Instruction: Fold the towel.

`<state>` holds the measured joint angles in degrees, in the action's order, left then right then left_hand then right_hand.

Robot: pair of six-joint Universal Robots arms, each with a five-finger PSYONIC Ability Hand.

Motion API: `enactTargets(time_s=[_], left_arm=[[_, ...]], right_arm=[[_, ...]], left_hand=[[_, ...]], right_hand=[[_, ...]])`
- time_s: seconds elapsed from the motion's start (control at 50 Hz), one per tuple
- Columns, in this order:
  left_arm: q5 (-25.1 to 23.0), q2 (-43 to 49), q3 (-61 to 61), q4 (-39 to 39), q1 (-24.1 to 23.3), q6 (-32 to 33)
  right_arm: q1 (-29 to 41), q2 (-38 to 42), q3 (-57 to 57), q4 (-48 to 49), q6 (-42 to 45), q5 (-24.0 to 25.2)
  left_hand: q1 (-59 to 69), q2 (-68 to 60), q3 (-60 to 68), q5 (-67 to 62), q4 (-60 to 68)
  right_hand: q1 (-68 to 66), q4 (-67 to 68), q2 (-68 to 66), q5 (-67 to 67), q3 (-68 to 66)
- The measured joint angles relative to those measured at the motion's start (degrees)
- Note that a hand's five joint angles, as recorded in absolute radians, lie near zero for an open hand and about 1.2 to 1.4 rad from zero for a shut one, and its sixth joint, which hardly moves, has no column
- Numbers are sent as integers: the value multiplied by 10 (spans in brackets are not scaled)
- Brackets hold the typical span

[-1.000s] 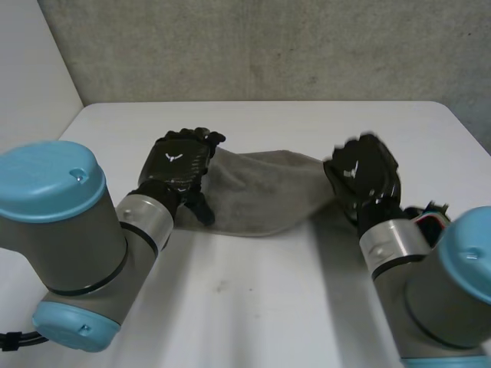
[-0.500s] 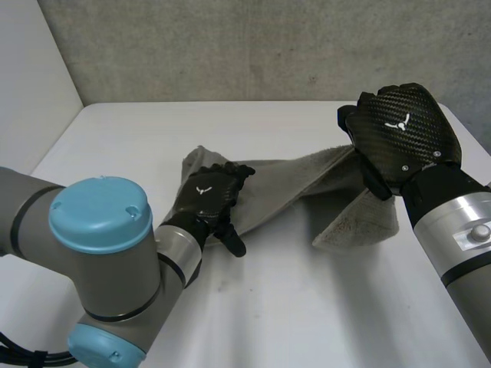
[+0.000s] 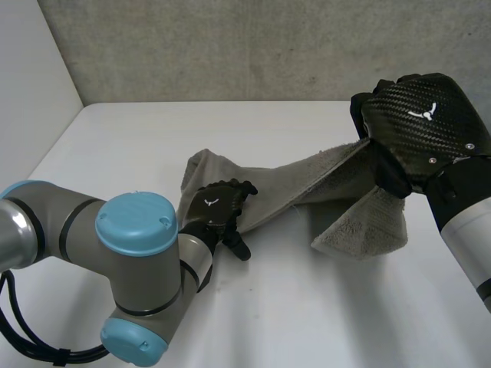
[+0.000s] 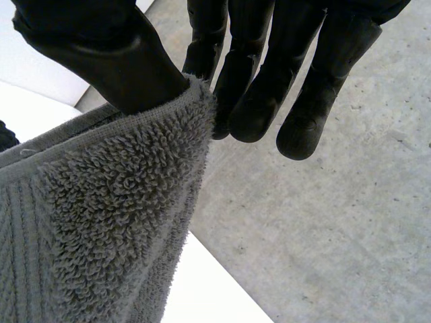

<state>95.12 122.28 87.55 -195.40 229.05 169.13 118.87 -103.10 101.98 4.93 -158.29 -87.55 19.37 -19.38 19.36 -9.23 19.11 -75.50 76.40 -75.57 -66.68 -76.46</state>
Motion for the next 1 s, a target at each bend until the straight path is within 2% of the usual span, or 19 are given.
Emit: enactTargets(time_s=[0.04, 0.16, 0.18, 0.24, 0.3, 0.4, 0.56, 0.7, 0.84, 0.9, 1.0], left_arm=[[2, 2, -1, -3, 0, 0], [25, 17, -12, -27, 6, 4], [32, 21, -15, -33, 9, 5], [39, 23, -17, -39, 21, 10], [41, 14, -11, -37, 41, 27], [37, -32, 21, -15, 68, 88], [7, -125, 114, 9, 94, 225], [-24, -113, 128, 5, 104, 301], [-27, -36, -25, -3, 107, 347], [-25, -17, -126, -9, 107, 351], [-14, -9, -304, -42, 117, 340]], right_arm=[[0, -3, -2, -5, -3, 0], [-2, -13, -10, -30, -8, 0], [-3, -13, -11, -36, -8, 0], [-6, -12, -12, -47, -5, 2], [-9, -6, -12, -65, 2, 5], [-27, 22, -10, -103, 28, 11], [-72, 122, 8, -177, 145, 28], [-77, 232, -25, -181, 229, 30], [-70, 309, -166, -97, 245, 22], [-69, 317, -238, -23, 241, 17], [-71, 306, -334, 161, 235, 7]], left_hand=[[24, -24, 21, -23, 23], [196, -195, 195, -190, 191], [269, -270, 270, -269, 273], [397, -399, 394, -393, 397], [450, -459, 458, -451, 462], [472, -497, 497, -482, 499], [485, -502, 502, -492, 505], [490, -503, 503, -493, 506], [490, -503, 503, -495, 506], [493, -503, 503, -495, 506], [493, -503, 503, -495, 506]], right_hand=[[0, 0, 0, 0, 0], [0, 0, 0, 0, 0], [0, 0, 0, 0, 0], [0, 0, 0, 0, 0], [0, 0, 0, 0, 0], [0, 0, 0, 0, 0], [0, 0, -10, 0, 0], [0, 0, -10, -10, 0], [0, 0, -10, -12, 0], [0, 0, -10, -12, -1], [0, 0, -10, -12, -3]])
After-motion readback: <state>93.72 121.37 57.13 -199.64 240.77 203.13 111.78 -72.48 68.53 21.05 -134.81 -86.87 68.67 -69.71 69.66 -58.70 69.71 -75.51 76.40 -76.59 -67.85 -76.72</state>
